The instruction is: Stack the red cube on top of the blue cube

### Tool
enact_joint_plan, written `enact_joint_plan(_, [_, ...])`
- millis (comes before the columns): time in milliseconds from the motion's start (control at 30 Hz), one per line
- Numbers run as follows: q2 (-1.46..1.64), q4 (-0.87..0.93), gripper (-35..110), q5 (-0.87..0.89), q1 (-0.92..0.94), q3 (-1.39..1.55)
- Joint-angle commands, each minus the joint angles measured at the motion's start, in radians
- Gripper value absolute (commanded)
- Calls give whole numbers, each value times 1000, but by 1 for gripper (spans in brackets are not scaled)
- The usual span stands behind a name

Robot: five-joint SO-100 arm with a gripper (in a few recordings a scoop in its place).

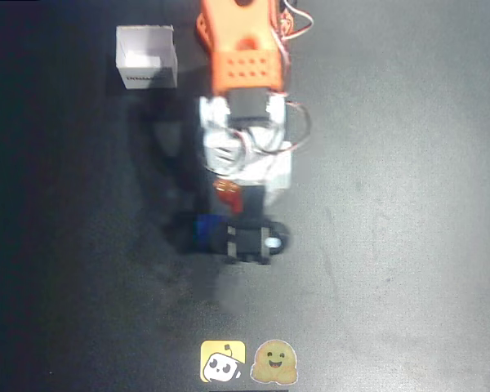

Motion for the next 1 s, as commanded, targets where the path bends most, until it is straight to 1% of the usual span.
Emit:
enact_joint_plan(0, [48,20,0,-14,49,-60])
enact_joint_plan(400, [-64,26,0,-32,166,-161])
enact_joint_plan(967, [-163,6,0,-60,170,-176])
